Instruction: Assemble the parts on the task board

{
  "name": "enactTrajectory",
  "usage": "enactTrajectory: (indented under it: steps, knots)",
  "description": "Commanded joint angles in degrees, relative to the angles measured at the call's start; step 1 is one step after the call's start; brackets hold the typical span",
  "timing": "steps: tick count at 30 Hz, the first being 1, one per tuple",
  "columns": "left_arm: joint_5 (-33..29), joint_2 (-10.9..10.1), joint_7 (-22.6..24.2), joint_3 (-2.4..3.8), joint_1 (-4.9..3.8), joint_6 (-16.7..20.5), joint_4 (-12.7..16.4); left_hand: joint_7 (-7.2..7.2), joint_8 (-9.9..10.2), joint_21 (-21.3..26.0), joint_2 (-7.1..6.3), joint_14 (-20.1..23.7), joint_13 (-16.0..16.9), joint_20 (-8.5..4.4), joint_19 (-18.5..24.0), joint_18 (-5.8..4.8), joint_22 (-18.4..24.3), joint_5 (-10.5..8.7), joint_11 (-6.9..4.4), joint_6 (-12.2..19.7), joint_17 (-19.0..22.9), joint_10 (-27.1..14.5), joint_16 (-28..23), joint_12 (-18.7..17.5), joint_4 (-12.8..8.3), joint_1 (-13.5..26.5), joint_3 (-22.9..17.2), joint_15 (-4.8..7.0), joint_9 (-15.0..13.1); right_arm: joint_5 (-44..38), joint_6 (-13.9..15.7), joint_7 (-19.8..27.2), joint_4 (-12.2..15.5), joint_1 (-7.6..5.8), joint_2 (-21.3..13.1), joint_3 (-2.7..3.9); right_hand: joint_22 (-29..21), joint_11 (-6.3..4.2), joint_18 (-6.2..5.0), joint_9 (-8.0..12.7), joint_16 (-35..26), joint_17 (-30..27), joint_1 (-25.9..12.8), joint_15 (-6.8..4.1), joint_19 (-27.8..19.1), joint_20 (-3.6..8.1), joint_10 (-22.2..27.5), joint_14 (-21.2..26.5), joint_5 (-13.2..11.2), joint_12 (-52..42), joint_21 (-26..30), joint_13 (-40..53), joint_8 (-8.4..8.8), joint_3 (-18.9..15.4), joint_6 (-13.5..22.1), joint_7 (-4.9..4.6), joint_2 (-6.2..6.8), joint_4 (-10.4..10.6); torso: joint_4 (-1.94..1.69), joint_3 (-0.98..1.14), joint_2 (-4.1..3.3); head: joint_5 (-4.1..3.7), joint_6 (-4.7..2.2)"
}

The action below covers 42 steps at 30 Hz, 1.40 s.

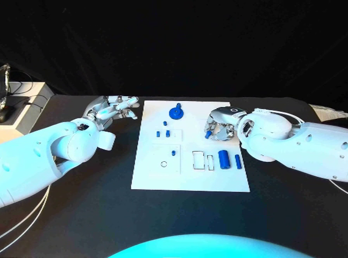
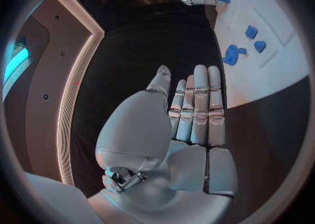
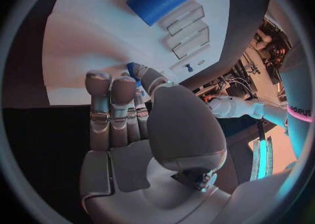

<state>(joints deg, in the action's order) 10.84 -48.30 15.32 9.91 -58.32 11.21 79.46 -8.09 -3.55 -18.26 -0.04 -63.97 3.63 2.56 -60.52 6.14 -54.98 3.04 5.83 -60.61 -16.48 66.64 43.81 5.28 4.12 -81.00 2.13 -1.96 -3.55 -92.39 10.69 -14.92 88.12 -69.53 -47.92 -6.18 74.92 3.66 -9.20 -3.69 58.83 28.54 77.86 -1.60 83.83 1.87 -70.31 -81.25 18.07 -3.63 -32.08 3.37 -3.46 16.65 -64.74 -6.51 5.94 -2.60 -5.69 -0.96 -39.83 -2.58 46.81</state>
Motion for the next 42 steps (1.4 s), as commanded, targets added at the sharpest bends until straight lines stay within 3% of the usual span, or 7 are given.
enactTrajectory:
  steps: [1, 15, 24, 26, 31, 42]
  knots:
    - [-0.3, 0.1, 0.0, 0.04, 0.01, -0.9, 0.1, -0.33, -0.3, 0.3, 0.67, 0.0, 0.0, 0.1, -0.4, -0.62, 0.0, -0.04, 0.05, 0.2, 0.1, -0.2, -0.3, 0.3, -0.1, -0.1, 0.4, -0.3, -0.1, 0.0, -1.0, 0.5, 0.2, 0.13, 0.2, -0.02, 4.2, -0.02, 1.02, -0.1, 0.4, 0.1, -0.6, -0.31, 2.5, 0.7, -0.3, 0.0, -0.3, 0.3, -0.6, 0.0, -0.17, 0.6, -0.5, -0.06, -0.1, 0.0, 0.0, 0.04, 0.04, -0.06, 0.02]
    - [-0.3, 0.0, -0.2, 0.04, 0.01, -1.1, 0.1, -0.33, -0.3, 0.3, 0.67, 0.0, 0.0, 0.1, -0.4, -0.62, 0.0, -0.04, 0.05, 0.2, 0.1, -0.2, -0.3, 0.3, -0.1, -0.1, 0.4, -0.3, -0.1, 0.0, -0.3, -0.1, 0.0, 0.33, 1.0, -0.04, 4.2, 0.22, 1.03, -0.1, 0.5, 0.1, -1.4, -0.18, 2.3, 0.69, 0.2, 0.0, -0.6, 0.2, -1.3, 0.0, -0.14, 1.1, 0.0, -0.43, 0.24, -0.2, -0.02, 0.04, -0.05, -0.16, 0.13]
    - [-0.3, 0.0, -0.4, 0.04, 0.01, -1.1, 0.0, -0.34, -0.3, 0.4, 0.81, 0.0, 0.0, 0.1, -0.5, -0.6, 0.0, -0.04, 0.04, 0.1, 0.1, -0.2, -0.3, 0.4, -0.1, -0.2, 0.5, -0.29, -0.1, 1.5, 1.8, -0.3, -0.1, 0.46, 1.2, -0.05, 4.3, 0.1, 1.0, -0.1, 0.6, 0.0, -2.3, -0.24, 2.4, 0.64, -0.2, 0.0, -0.4, 0.2, -2.1, 0.1, -0.18, -0.3, 0.4, -0.34, 0.89, 1.5, 0.01, 0.01, 0.04, -0.14, 0.18]
    - [-0.3, 0.0, -0.4, 0.04, 0.01, -1.1, 0.0, -0.34, -0.3, 0.4, 0.81, 0.0, 0.0, 0.1, -0.5, -0.6, 0.0, -0.04, 0.04, 0.1, 0.1, -0.2, -0.3, 0.4, -0.1, -0.2, 0.5, -0.29, -0.1, 2.5, 2.5, -0.2, -0.1, 0.47, 1.2, -0.05, 4.6, -0.24, 1.24, -0.2, 0.7, 0.0, -1.5, -0.48, 2.6, 0.75, -1.4, -0.1, 0.7, 0.1, -3.7, 0.1, -0.52, 0.1, -0.9, -0.27, 0.2, 1.3, 0.01, 0.02, 0.04, -0.11, 0.2]
    - [-0.3, 0.0, -0.5, 0.04, 0.01, -1.1, -0.1, -0.33, -0.3, 0.4, 0.91, 0.0, 0.0, 0.09, -0.5, -0.6, 0.0, -0.05, 0.04, 0.1, 0.1, -0.2, -0.3, 0.3, -0.2, -0.3, 0.5, -0.28, -0.1, 5.9, 4.4, -0.4, 0.2, 0.48, 0.8, -0.04, 5.4, -1.11, 2.15, -0.7, 1.3, 0.2, 0.4, -1.14, 2.5, 1.5, -4.2, 0.0, -0.5, 0.2, -8.0, 0.1, -0.4, 4.3, -4.6, 0.43, -3.48, -1.5, 0.01, 0.0, 0.09, -0.04, 0.15]
    - [-0.3, 0.2, -0.7, 0.04, 0.01, -1.2, -0.6, -0.34, -0.3, 0.4, 0.99, 0.0, 0.0, 0.09, -0.5, -0.59, 0.0, -0.04, 0.04, 0.1, 0.1, -0.2, -0.3, 0.3, -0.2, -0.4, 0.4, -0.28, -0.1, 11.6, 7.2, -1.2, 2.1, -0.05, -1.0, 0.34, 5.3, -1.33, 2.36, -1.1, 1.4, 0.2, -1.7, -1.26, 1.6, 1.79, -4.9, 0.0, -1.4, 0.2, -10.3, 0.1, -0.37, 6.6, -5.1, 0.46, -4.36, -4.6, 0.11, 0.0, 0.12, 0.12, -0.07]
